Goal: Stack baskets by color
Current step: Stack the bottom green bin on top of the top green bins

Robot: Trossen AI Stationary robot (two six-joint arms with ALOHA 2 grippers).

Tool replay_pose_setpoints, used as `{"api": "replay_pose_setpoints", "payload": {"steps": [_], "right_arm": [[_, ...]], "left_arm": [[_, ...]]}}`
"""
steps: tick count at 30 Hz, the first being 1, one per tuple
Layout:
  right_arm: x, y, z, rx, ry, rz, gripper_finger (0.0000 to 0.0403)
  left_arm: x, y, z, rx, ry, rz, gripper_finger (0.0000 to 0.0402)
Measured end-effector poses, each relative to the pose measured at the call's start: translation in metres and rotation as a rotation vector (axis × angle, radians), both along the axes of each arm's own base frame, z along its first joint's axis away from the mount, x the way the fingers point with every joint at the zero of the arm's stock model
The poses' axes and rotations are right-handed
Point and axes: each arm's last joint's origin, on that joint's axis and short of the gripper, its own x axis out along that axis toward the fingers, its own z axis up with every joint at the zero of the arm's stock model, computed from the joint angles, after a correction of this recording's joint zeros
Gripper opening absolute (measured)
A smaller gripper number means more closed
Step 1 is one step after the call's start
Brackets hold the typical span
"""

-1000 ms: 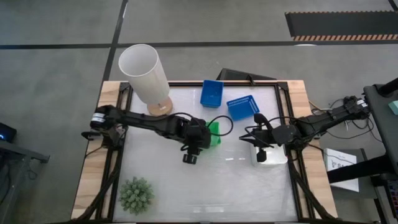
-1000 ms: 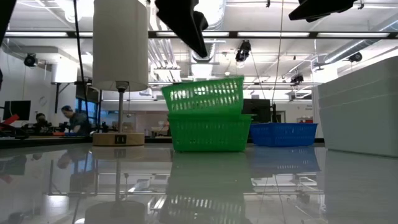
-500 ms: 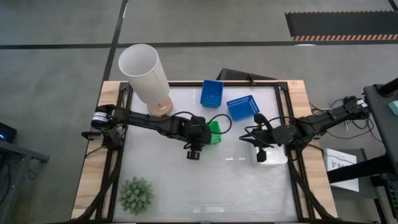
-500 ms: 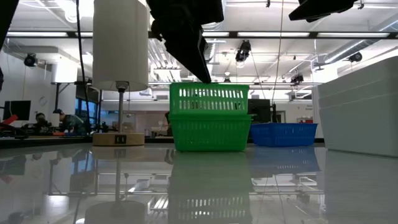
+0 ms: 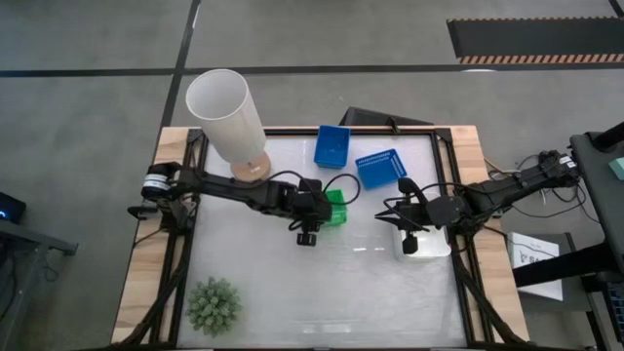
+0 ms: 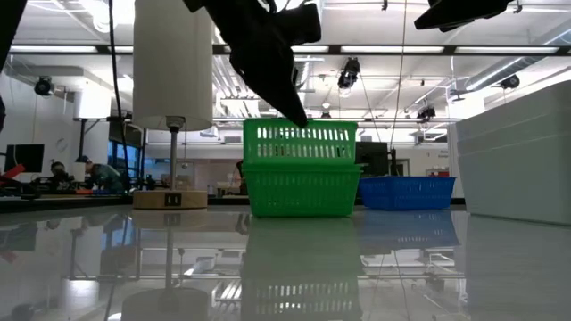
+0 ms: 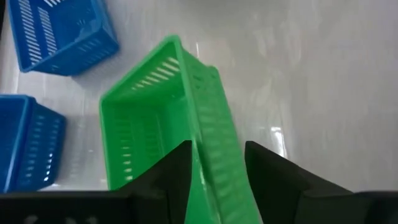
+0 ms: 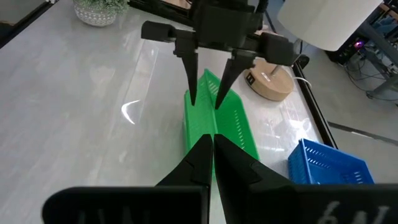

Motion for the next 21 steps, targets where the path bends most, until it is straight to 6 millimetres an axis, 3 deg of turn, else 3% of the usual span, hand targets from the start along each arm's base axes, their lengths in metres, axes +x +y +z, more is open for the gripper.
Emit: {"api": "replay_pose_setpoints", "payload": {"steps": [12,21], "right_arm": [[0.0000,0.0000,-0.0001,0.000,0.001,0.000,0.0009],[0.0000,0.0000,-0.0001,-0.001,0.001,0.000,0.0009]], "left_arm": [[-0.0018,0.0014,-0.0063,-0.014,0.011,0.018,0.0011],[-0.0009,0.0007,-0.0020,0.005,-0.010,0.031,0.0006]]}}
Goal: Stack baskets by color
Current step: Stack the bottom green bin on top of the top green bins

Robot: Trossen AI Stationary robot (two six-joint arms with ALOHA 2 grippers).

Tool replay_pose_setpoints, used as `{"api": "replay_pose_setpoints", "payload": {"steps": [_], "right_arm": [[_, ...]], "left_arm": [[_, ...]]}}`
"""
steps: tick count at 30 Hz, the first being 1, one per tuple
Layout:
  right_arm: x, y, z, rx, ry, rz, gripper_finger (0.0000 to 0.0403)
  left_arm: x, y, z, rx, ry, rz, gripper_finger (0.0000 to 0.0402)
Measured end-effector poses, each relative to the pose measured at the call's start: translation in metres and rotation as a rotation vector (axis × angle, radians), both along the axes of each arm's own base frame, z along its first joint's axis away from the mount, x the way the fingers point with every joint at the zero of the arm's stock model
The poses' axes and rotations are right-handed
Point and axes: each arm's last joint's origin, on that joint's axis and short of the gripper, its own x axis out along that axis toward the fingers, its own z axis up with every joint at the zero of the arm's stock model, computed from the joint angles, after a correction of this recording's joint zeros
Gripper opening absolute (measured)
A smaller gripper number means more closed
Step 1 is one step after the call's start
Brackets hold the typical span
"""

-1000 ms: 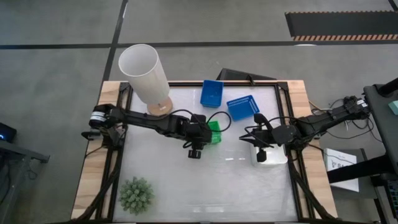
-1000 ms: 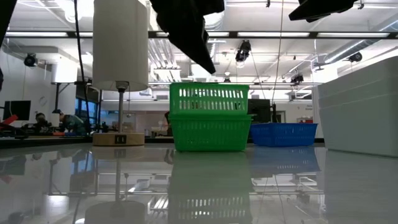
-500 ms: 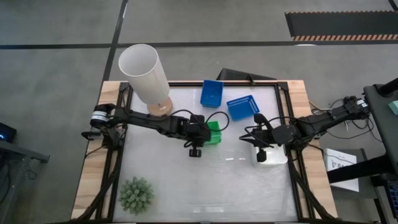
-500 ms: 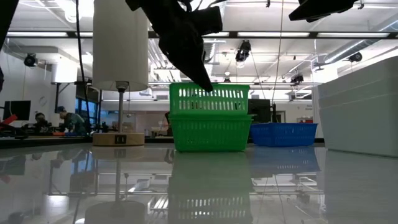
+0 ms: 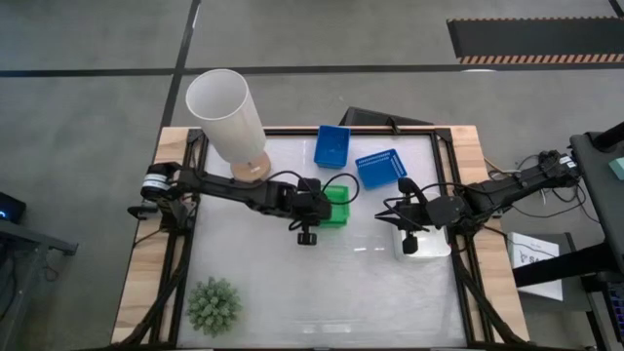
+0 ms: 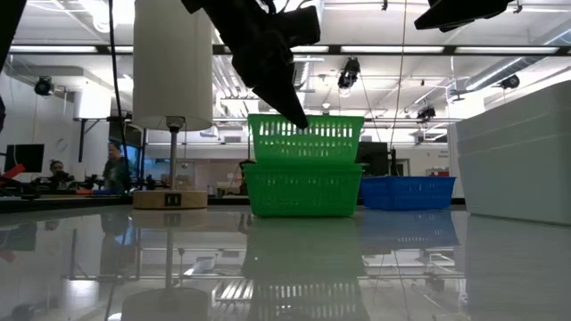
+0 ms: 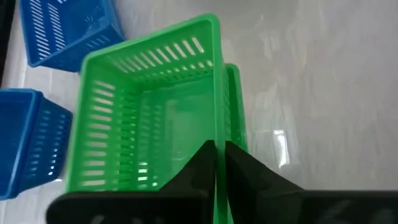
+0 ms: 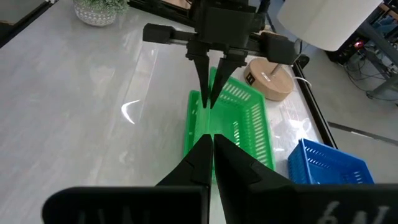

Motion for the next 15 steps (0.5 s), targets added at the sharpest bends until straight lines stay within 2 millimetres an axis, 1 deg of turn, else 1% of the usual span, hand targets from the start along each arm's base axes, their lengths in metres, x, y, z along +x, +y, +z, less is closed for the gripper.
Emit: {"api": "replay_pose_setpoints", "payload": {"steps": [4,8,11,15], "right_arm": [[0.0000,0.0000,0.0000,0.000,0.000,0.000,0.0009],[0.0000,0.0000,-0.0001,0.000,0.001,0.000,0.0009],[0.0000,0.0000,-0.0001,0.000,0.001,0.000,0.0009],[0.0000,-0.0001,-0.0001,0.000,0.001,0.000,0.0009]], "left_arm": [[-0.0024,-0.0007,-0.0065,-0.008,0.018,0.010,0.0006],[-0.0019,-0.0006,-0.0069,-0.037,0.001,0.047,0.0012],[-0.0019,-0.0004,-0.0075,-0.041,0.001,0.045,0.0032],[-0.0022,-0.0004,-0.0094,-0.039,0.001,0.040,0.0075]]}}
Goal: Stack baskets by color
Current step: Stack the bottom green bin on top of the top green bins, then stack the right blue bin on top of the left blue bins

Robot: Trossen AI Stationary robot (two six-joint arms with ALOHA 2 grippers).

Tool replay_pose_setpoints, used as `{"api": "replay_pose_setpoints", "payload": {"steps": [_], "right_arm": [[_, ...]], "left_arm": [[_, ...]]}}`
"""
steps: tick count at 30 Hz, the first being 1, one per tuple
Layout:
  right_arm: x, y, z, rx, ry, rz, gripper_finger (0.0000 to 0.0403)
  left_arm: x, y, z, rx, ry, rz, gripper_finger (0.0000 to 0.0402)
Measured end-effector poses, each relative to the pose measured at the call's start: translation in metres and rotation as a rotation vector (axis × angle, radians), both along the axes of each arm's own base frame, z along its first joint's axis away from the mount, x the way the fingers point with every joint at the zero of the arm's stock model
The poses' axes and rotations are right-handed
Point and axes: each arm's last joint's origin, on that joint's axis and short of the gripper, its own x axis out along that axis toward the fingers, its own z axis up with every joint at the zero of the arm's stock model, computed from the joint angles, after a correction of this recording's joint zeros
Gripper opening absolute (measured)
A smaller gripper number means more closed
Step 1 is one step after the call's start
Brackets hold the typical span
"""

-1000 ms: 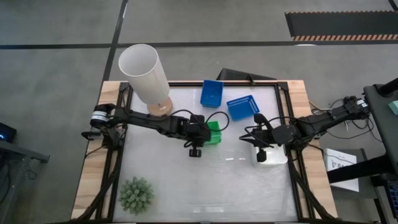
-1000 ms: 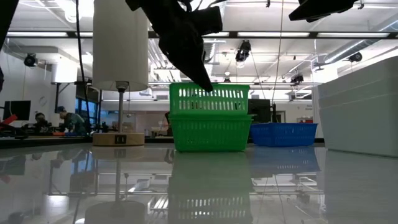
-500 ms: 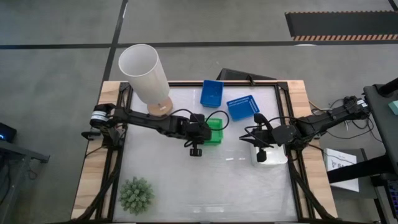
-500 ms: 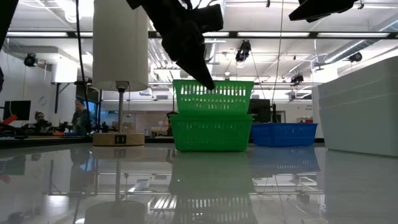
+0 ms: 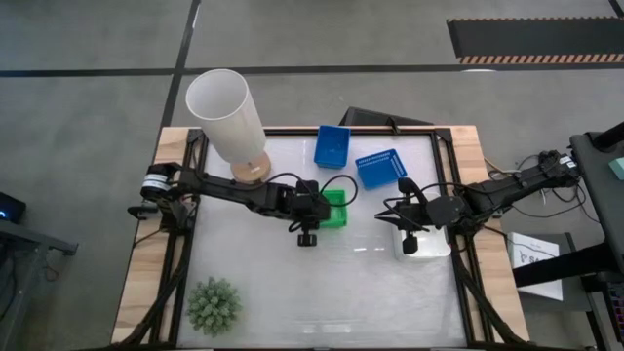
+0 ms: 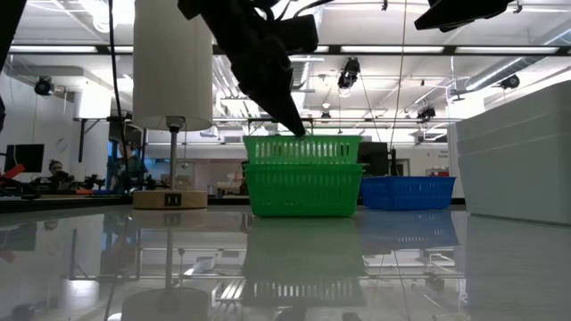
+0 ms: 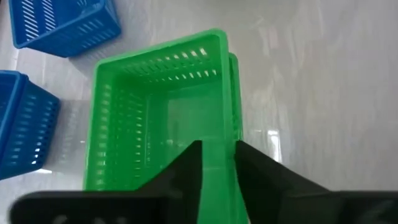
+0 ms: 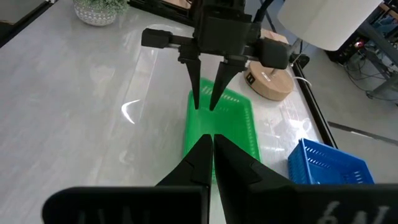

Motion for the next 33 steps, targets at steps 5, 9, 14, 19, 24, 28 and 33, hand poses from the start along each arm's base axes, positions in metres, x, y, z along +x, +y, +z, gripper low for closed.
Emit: {"api": "replay_pose_setpoints", "payload": {"steps": [5,9,14,19,24,28,33], "right_arm": [[0.000,0.000,0.000,0.000,0.000,0.000,0.0009],[0.000,0.000,0.000,0.009,-0.001,-0.004,0.0009],[0.000,0.000,-0.002,0.032,0.004,-0.018,0.0009],[0.002,-0.001,-0.004,0.064,0.003,-0.079,0.0009],[0.009,-0.011,-0.007,0.106,-0.015,-0.244,0.0008],[0.021,-0.029,-0.006,0.208,-0.029,-0.417,0.0009],[0.042,-0.068,0.005,0.344,0.055,-0.546,0.0008]], "left_arm": [[0.000,0.000,0.000,0.001,0.001,-0.004,0.0126],[-0.003,-0.005,0.004,0.012,-0.007,-0.034,0.0148],[-0.020,-0.020,0.021,0.034,-0.086,-0.114,0.0152],[-0.048,-0.034,0.027,0.033,-0.250,-0.181,0.0153],[-0.079,-0.030,0.026,0.046,-0.440,-0.201,0.0153],[-0.099,-0.025,0.028,0.098,-0.570,-0.213,0.0153],[-0.115,-0.020,0.033,0.180,-0.632,-0.239,0.0153]]}}
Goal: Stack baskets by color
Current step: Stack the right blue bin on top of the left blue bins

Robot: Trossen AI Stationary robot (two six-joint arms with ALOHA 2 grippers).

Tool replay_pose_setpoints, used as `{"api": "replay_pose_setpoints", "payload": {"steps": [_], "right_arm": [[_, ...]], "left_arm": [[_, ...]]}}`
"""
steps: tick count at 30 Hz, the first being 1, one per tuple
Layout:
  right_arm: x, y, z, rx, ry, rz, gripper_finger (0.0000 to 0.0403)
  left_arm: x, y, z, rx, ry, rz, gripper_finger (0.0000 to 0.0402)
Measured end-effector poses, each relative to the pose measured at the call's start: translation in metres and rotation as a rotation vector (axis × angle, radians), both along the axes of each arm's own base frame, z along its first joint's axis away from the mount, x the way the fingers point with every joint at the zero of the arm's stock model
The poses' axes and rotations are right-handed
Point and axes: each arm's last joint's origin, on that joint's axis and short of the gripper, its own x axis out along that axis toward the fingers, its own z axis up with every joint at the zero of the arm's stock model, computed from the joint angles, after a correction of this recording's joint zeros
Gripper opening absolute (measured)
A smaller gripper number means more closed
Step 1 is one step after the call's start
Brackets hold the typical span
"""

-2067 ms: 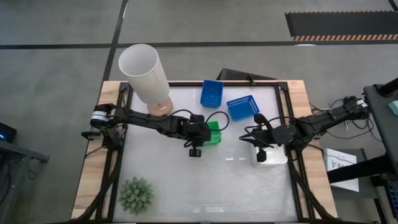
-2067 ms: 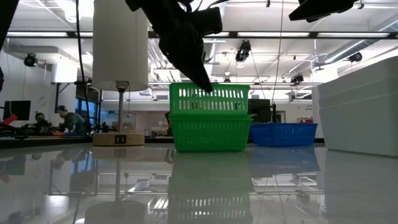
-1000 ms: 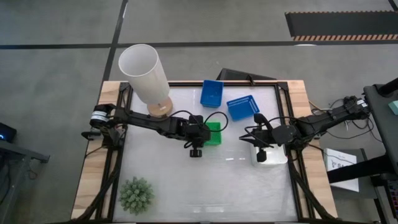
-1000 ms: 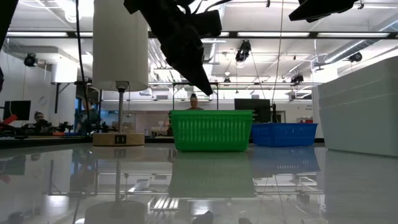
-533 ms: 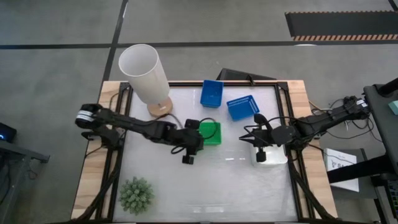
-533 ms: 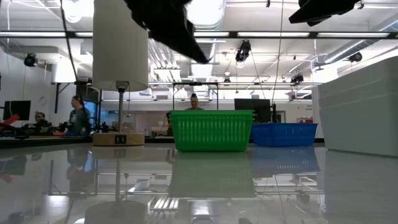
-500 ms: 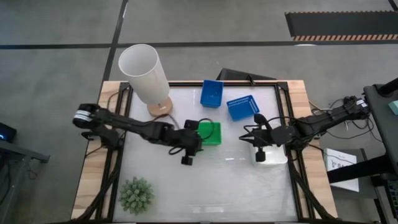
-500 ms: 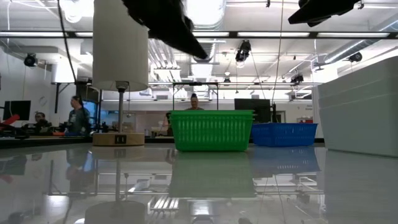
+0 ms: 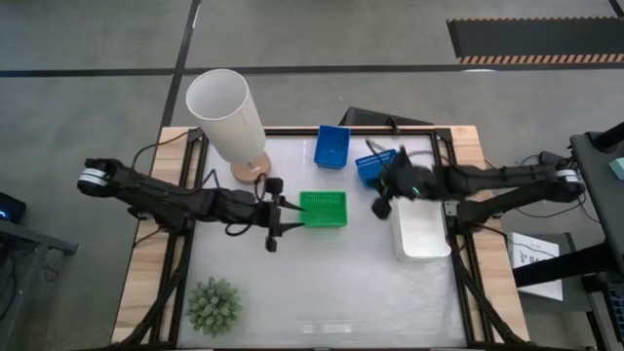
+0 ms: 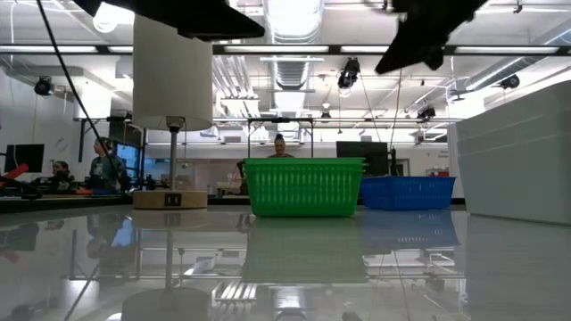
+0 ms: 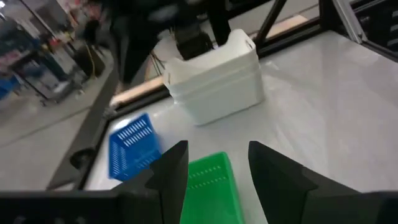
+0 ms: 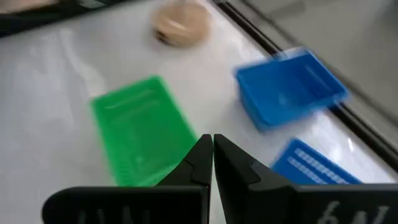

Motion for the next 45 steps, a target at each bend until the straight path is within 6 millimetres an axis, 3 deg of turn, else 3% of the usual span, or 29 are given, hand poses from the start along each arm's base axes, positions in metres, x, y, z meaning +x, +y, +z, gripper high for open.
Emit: {"api": "replay_pose_setpoints", "payload": {"steps": [6,11,22,28,35,45], "right_arm": [[0.025,-0.059,-0.002,0.174,0.210,-0.180,0.0009],[0.043,-0.092,-0.016,0.301,0.386,-0.240,0.0021],[0.083,-0.115,-0.061,0.379,0.589,-0.302,0.0136],[0.094,-0.120,-0.083,0.400,0.648,-0.322,0.0169],[0.096,-0.125,-0.096,0.382,0.685,-0.368,0.0154],[0.101,-0.129,-0.112,0.381,0.706,-0.387,0.0063]], "left_arm": [[-0.014,0.006,0.005,0.071,-0.031,0.017,0.0153],[-0.024,0.009,0.010,0.118,-0.058,0.050,0.0153],[-0.033,0.012,0.018,0.165,-0.091,0.068,0.0153],[-0.034,0.012,0.017,0.167,-0.089,0.077,0.0153],[-0.034,0.012,0.014,0.169,-0.082,0.077,0.0153],[-0.034,0.012,0.013,0.170,-0.079,0.080,0.0153]]}}
